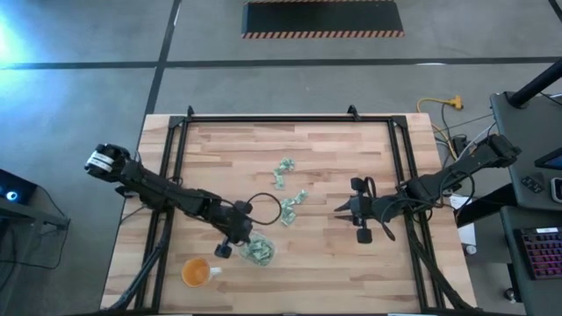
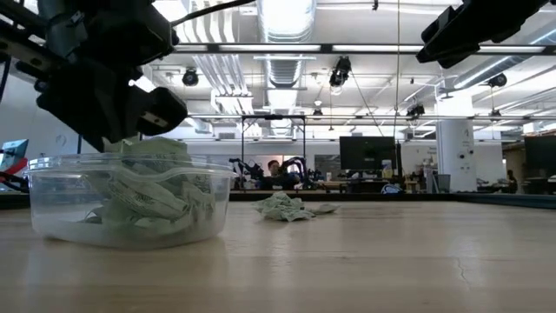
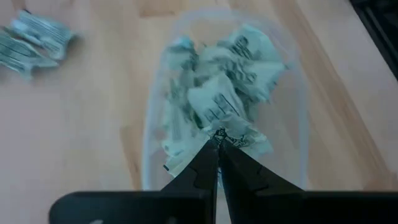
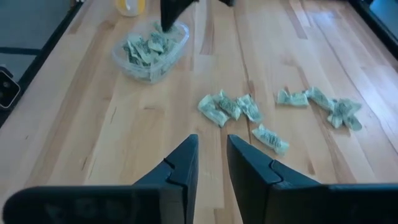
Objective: Pick and place Stevia / Truvia into bins
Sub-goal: Put the stevia packet into the transparent container
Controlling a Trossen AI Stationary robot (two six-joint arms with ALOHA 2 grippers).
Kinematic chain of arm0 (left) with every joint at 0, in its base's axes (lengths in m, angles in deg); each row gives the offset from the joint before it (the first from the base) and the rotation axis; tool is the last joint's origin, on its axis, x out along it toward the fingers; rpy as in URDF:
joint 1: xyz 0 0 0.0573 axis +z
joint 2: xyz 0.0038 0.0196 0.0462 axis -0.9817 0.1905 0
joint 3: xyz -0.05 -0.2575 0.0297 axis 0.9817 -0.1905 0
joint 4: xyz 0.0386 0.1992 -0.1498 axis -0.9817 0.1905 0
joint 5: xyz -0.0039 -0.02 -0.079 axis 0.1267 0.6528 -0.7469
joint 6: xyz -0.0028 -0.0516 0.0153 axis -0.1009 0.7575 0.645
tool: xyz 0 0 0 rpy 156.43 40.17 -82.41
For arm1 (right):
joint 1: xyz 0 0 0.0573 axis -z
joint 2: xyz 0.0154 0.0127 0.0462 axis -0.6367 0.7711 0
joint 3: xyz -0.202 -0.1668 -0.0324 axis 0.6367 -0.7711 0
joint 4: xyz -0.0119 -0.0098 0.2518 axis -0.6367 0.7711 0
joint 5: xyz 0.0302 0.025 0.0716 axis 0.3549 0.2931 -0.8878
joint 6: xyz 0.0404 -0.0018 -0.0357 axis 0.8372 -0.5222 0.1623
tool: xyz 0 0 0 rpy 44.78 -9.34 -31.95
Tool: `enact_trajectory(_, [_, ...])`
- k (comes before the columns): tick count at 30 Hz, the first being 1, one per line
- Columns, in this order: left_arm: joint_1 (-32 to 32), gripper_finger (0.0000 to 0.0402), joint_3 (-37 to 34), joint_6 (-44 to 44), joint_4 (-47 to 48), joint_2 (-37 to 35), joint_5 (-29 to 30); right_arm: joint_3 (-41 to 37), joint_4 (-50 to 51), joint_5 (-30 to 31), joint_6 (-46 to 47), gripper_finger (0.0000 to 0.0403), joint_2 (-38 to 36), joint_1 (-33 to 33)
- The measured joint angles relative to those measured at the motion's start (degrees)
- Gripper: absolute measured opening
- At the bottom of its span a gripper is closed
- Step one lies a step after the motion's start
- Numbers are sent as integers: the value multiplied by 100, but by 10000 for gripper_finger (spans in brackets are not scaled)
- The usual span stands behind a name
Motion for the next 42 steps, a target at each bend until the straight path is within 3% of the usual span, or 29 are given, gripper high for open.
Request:
enact_trajectory(5, [9,28,4,2,-12,-21,91,-289,-765,11,-592,82,196,0])
enact_trajectory(15, [30,103,118,-57,12,-66,256,-346,-1365,9,-1351,76,861,144])
enact_trajectory(20, [44,105,417,-56,516,-328,947,-332,-2200,-22,-1777,73,1435,556])
enact_trajectory(24, [43,105,522,-78,709,-627,1409,-240,-2232,-181,-1962,79,1954,951])
enact_trajectory(28, [45,105,489,-103,789,-917,2703,-168,-2361,-192,-2174,87,2512,1349])
enact_trajectory(31, [49,105,474,-81,994,-1081,3539,-141,-2538,-589,-2382,96,2928,1610])
enact_trajectory(36, [47,105,421,-61,1049,-1173,3689,84,-2905,-1480,-2563,122,3561,1955])
enact_trajectory(42, [45,105,415,-61,1054,-1083,3683,476,-2863,-1517,-2710,159,4157,2161])
